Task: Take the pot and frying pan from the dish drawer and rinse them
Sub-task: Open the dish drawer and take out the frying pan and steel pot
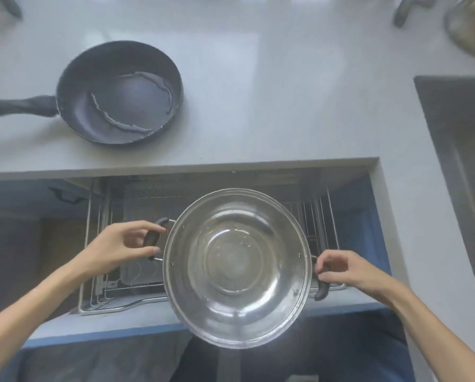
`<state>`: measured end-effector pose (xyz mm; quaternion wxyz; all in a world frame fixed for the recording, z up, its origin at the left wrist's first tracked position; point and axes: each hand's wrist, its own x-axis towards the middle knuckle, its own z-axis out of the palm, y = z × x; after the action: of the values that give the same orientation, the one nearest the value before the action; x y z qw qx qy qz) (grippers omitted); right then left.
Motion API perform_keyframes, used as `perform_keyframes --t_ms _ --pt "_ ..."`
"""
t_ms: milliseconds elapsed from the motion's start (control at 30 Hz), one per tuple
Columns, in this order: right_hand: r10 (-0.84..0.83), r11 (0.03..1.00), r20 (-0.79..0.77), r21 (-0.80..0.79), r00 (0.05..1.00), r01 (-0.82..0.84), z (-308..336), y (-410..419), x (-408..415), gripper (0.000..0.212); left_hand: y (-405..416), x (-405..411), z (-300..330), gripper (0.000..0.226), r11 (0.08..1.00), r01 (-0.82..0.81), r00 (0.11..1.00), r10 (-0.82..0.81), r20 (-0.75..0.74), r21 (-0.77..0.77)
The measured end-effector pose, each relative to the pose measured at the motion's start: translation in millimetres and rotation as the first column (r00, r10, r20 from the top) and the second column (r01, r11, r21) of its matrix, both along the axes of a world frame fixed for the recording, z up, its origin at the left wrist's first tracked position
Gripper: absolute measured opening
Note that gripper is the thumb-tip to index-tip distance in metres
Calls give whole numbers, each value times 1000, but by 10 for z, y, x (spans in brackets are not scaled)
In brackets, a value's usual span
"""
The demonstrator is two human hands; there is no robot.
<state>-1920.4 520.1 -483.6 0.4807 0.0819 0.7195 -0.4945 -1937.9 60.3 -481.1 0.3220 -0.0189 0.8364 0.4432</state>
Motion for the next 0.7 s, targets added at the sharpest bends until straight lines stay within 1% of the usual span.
perform_keyframes --t_ms 67,100,167,233,300,333,367,400,467,500,567,633,700 --pt "42 999 -2 -29 999 -42 308 12 -3 8 -3 -5 308 43 1000 -13 999 13 -37 12" --pt "19 1000 -48 -24 999 -20 453 47 -34 10 0 -44 443 43 1000 -19 999 20 -46 25" --pt "-104 995 -196 -18 975 103 757 116 -169 6 47 -197 684 47 997 -11 997 16 -71 75" --pt "-235 971 -327 -36 915 237 1046 196 -422 14 152 -449 889 48 994 -18 991 33 -133 111" --pt "-312 947 -405 -61 859 315 1217 290 -748 18 319 -791 1041 40 991 -34 975 61 -212 126" --pt "-325 943 -428 -80 843 323 1267 315 -917 19 402 -982 1077 36 991 -35 968 66 -240 129" --pt "-308 947 -434 -55 847 316 1304 339 -1069 16 493 -1166 1110 33 991 -25 963 60 -262 134" --pt "-289 953 -431 -46 855 298 1317 347 -1213 7 568 -1348 1121 32 991 -11 959 48 -278 134" --pt "-242 960 -465 11 852 279 1252 386 -1475 38 673 -1683 1090 31 989 -4 961 43 -273 145" --pt "-247 955 -471 31 847 296 1205 388 -1592 35 703 -1818 1051 30 988 -10 964 51 -263 154" --pt "-246 945 -499 67 831 320 1071 448 -1852 12 772 -2078 939 29 992 -10 961 45 -274 127" --pt "-268 924 -529 96 805 371 921 480 -2077 15 828 -2279 813 28 998 -1 959 20 -284 68" --pt "-285 910 -560 97 778 403 797 457 -2231 15 863 -2409 674 29 999 -38 954 44 -298 27"
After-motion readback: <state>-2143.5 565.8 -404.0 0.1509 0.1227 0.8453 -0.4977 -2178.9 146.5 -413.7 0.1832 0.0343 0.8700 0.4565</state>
